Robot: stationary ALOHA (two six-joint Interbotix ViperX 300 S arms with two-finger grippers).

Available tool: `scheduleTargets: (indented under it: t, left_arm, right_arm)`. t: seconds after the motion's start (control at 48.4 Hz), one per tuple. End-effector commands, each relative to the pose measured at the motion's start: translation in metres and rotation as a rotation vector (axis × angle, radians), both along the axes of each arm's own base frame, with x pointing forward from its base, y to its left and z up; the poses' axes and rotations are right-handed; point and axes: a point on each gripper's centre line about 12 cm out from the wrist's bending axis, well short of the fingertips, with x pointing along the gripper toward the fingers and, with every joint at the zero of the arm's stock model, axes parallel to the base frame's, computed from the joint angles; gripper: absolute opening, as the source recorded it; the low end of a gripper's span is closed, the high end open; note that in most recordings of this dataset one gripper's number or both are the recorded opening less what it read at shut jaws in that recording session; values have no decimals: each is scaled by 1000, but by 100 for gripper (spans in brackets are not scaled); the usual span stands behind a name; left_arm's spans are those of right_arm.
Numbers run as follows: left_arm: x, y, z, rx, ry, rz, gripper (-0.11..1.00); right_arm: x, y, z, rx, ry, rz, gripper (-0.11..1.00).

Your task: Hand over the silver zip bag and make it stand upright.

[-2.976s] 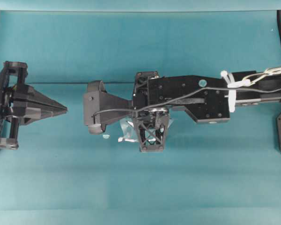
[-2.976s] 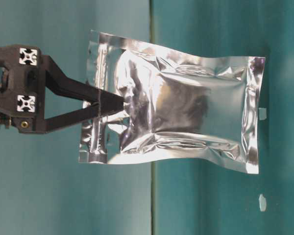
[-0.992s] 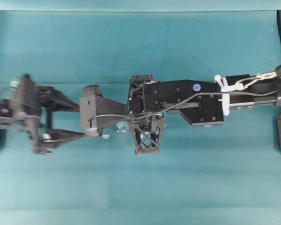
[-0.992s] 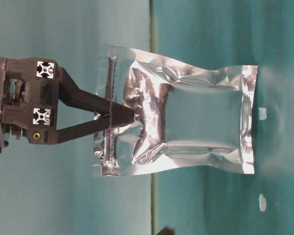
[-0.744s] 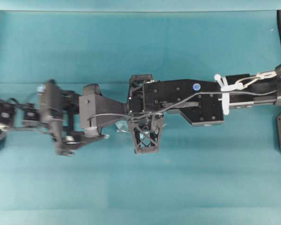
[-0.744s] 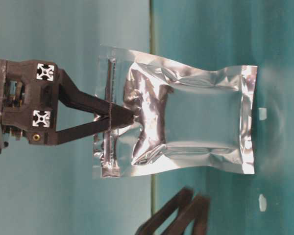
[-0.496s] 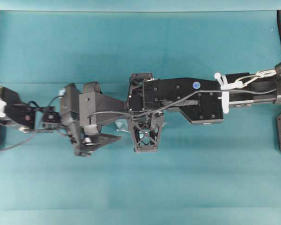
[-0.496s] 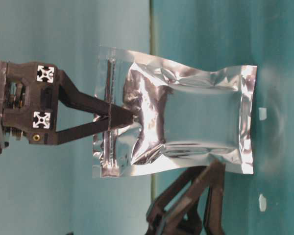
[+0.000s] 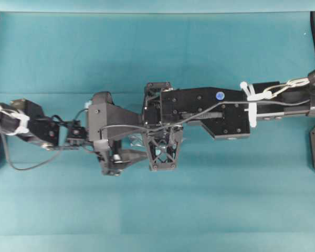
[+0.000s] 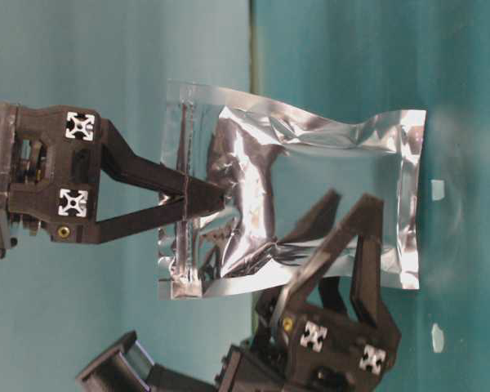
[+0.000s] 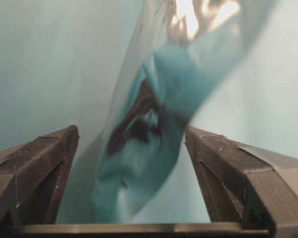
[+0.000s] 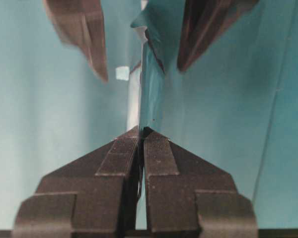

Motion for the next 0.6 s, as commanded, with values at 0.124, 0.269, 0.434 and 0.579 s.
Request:
scheduleTargets:
  t: [0.124,0.269,0.434,0.579]
  left_arm:
    - [12,1,1,0,-23,2,93]
    - [12,1,-1,-5,-17,3,91]
    - [11,1,-2,-10,-15,4,84]
    - [12,1,-1,-4,-18,3,59]
  right_arm:
    - [1,1,6,3,-24,-5,4]
    - [2,1,6,1,-28,-6,4]
    - [1,2,6,3,-28,-5,4]
    - [1,1,6,3,-27,-6,4]
